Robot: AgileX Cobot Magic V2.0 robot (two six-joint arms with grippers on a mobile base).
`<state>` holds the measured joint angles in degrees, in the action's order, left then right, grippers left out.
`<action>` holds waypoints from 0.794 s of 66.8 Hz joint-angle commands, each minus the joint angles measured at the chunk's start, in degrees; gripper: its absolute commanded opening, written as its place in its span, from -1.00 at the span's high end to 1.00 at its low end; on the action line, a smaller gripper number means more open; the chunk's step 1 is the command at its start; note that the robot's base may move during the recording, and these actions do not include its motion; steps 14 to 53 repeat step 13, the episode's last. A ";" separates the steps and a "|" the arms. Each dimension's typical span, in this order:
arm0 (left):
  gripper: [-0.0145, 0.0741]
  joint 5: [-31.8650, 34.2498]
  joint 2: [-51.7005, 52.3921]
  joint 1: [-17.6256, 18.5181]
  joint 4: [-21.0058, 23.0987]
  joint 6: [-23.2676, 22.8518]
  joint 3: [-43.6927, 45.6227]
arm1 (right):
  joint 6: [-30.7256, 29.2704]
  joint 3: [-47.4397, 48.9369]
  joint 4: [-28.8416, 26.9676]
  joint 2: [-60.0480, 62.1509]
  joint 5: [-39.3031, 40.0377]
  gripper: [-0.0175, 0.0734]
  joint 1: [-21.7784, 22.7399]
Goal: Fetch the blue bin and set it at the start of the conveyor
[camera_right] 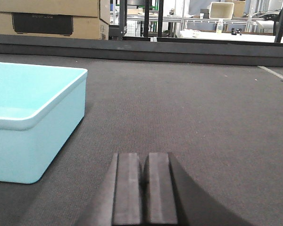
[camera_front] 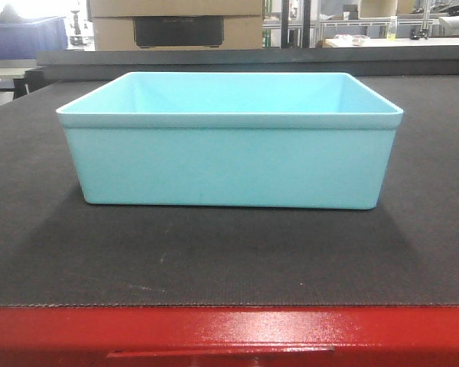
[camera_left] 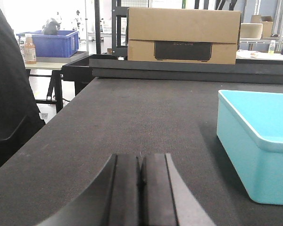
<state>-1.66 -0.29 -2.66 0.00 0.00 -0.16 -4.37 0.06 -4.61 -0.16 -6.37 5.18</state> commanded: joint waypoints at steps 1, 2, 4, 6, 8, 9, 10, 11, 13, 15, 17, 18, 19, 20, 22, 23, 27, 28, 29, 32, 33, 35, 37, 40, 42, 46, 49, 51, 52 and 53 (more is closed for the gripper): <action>0.92 1.00 0.29 -0.05 -0.36 0.00 0.16 | -0.36 -0.06 -0.17 0.16 0.60 0.97 0.37; 0.92 1.00 0.29 -0.05 -0.36 0.00 0.16 | -0.36 -0.06 -0.17 0.16 0.60 0.97 0.37; 0.92 1.00 0.29 -0.05 -0.36 0.00 0.16 | -0.36 -0.06 -0.17 0.16 0.60 0.97 0.37; 0.92 1.00 0.29 -0.05 -0.36 0.00 0.16 | -0.36 -0.06 -0.17 0.16 0.60 0.97 0.37; 0.92 1.00 0.29 -0.05 -0.36 0.00 0.16 | -0.36 -0.06 -0.17 0.16 0.60 0.97 0.37; 0.92 1.00 0.29 -0.05 -0.36 0.00 0.16 | -0.36 -0.06 -0.17 0.16 0.60 0.97 0.37; 0.92 1.00 0.29 -0.05 -0.36 0.00 0.16 | -0.36 -0.06 -0.17 0.16 0.60 0.97 0.37; 0.92 1.00 0.29 -0.05 -0.36 0.00 0.16 | -0.36 -0.06 -0.17 0.16 0.60 0.97 0.37; 0.92 1.00 0.29 -0.05 -0.36 0.00 0.16 | -0.36 -0.06 -0.17 0.16 0.60 0.97 0.37; 0.92 1.00 0.29 -0.05 -0.36 0.00 0.16 | -0.36 -0.06 -0.17 0.16 0.60 0.97 0.37; 0.92 1.00 0.29 -0.05 -0.36 0.00 0.16 | -0.36 -0.06 -0.17 0.16 0.60 0.97 0.37; 0.92 1.00 0.29 -0.05 -0.36 0.00 0.16 | -0.36 -0.06 -0.17 0.16 0.60 0.97 0.37; 0.92 1.00 0.29 -0.05 -0.36 0.00 0.16 | -0.36 -0.06 -0.17 0.16 0.60 0.97 0.37; 0.92 1.00 0.29 -0.05 -0.36 0.00 0.16 | -0.36 -0.06 -0.17 0.16 0.60 0.97 0.37; 0.92 1.00 0.29 -0.05 -0.36 0.00 0.16 | -0.36 -0.06 -0.17 0.16 0.60 0.97 0.37; 0.92 1.00 0.29 -0.05 -0.36 0.00 0.16 | -0.36 -0.06 -0.17 0.16 0.60 0.97 0.37; 0.92 1.00 0.29 -0.05 -0.36 0.00 0.16 | -0.36 -0.06 -0.17 0.16 0.60 0.97 0.37; 0.92 1.00 0.29 -0.05 -0.36 0.00 0.16 | -0.36 -0.06 -0.17 0.16 0.60 0.97 0.37; 0.92 1.00 0.29 -0.05 -0.36 0.00 0.16 | -0.36 -0.06 -0.17 0.16 0.60 0.97 0.37; 0.92 1.00 0.29 -0.05 -0.36 0.00 0.16 | -0.36 -0.06 -0.17 0.16 0.60 0.97 0.37; 0.92 1.00 0.29 -0.05 -0.36 0.00 0.16 | -0.36 -0.06 -0.17 0.16 0.60 0.97 0.37; 0.92 1.00 0.29 -0.05 -0.36 0.00 0.16 | -0.36 -0.06 -0.17 0.16 0.60 0.97 0.37; 0.92 1.00 0.29 -0.05 -0.36 0.00 0.16 | -0.36 -0.06 -0.17 0.16 0.60 0.97 0.37; 0.92 1.00 0.29 -0.05 -0.36 0.00 0.16 | -0.36 -0.06 -0.17 0.16 0.60 0.97 0.37; 0.92 1.00 0.29 -0.05 -0.36 0.00 0.16 | -0.36 -0.06 -0.17 0.16 0.60 0.97 0.37; 0.92 1.00 0.29 -0.05 -0.36 0.00 0.16 | -0.36 -0.06 -0.17 0.16 0.60 0.97 0.37; 0.92 1.00 0.29 -0.05 -0.36 0.00 0.16 | -0.36 -0.06 -0.17 0.16 0.60 0.97 0.37; 0.92 1.00 0.29 -0.05 -0.36 0.00 0.16 | -0.36 -0.06 -0.17 0.16 0.60 0.97 0.37; 0.92 1.00 0.29 -0.05 -0.36 0.00 0.16 | -0.36 -0.06 -0.17 0.16 0.60 0.97 0.37; 0.92 1.00 0.29 -0.05 -0.36 0.00 0.16 | -0.36 -0.06 -0.17 0.16 0.60 0.97 0.37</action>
